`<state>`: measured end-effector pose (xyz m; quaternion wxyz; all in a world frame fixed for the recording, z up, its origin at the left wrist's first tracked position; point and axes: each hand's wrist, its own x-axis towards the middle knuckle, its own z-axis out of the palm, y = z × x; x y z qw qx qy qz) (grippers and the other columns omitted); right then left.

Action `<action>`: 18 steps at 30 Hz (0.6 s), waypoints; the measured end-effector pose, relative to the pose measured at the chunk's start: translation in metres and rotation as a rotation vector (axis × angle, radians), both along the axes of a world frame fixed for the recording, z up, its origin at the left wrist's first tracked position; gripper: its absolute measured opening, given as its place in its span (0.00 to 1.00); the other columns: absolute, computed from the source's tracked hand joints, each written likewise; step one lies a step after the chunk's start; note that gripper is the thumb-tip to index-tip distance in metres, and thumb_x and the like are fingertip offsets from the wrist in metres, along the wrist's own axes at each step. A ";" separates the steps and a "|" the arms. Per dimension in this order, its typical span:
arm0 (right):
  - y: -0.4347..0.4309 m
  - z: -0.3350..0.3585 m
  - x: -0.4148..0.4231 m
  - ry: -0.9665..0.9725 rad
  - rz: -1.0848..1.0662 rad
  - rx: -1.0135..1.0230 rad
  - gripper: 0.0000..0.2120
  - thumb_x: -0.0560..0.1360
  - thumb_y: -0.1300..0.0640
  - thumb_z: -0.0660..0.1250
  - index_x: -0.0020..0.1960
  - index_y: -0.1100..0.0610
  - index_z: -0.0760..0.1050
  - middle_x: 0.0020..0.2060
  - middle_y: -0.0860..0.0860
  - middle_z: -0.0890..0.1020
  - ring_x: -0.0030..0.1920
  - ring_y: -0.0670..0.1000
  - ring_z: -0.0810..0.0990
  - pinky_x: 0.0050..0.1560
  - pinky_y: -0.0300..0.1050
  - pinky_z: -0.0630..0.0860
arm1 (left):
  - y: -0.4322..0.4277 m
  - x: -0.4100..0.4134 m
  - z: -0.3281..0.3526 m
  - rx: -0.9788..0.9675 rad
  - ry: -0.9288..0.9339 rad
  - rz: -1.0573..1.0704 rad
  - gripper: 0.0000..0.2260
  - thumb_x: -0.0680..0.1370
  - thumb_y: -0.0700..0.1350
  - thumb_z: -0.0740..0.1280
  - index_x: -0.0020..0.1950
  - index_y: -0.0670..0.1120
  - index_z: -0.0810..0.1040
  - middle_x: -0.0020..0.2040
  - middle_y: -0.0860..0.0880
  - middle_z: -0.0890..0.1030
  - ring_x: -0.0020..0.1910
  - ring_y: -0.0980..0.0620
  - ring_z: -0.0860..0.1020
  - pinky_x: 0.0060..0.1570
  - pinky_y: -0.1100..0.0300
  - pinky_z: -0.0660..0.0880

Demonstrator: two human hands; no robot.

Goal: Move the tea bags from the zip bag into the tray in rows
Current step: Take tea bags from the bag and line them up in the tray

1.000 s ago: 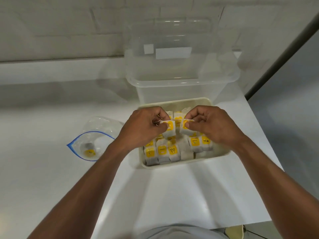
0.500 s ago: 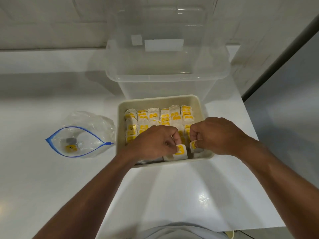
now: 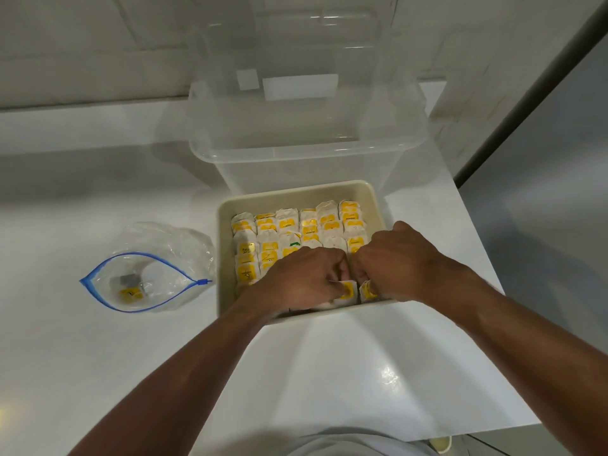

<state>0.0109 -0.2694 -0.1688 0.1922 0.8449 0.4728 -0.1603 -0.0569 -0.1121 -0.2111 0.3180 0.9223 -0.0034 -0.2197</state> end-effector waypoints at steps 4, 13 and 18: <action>0.008 -0.004 0.001 -0.052 -0.020 0.030 0.08 0.77 0.59 0.62 0.46 0.47 0.73 0.30 0.46 0.63 0.47 0.53 0.77 0.50 0.49 0.58 | -0.006 0.011 -0.011 0.220 -0.052 -0.011 0.06 0.75 0.55 0.67 0.49 0.56 0.72 0.50 0.53 0.81 0.50 0.49 0.78 0.39 0.57 0.70; 0.010 -0.018 0.004 -0.163 -0.058 0.004 0.07 0.76 0.60 0.63 0.45 0.48 0.76 0.30 0.46 0.64 0.40 0.51 0.67 0.57 0.55 0.57 | -0.001 0.015 -0.020 0.228 -0.051 -0.014 0.09 0.75 0.57 0.68 0.52 0.55 0.76 0.50 0.53 0.81 0.51 0.48 0.79 0.46 0.53 0.77; 0.007 -0.014 0.002 -0.181 -0.006 -0.005 0.10 0.76 0.63 0.60 0.40 0.51 0.72 0.29 0.46 0.64 0.40 0.52 0.68 0.57 0.55 0.59 | -0.001 0.013 -0.017 0.230 -0.018 -0.059 0.11 0.75 0.58 0.68 0.53 0.55 0.78 0.49 0.54 0.82 0.51 0.50 0.79 0.44 0.53 0.77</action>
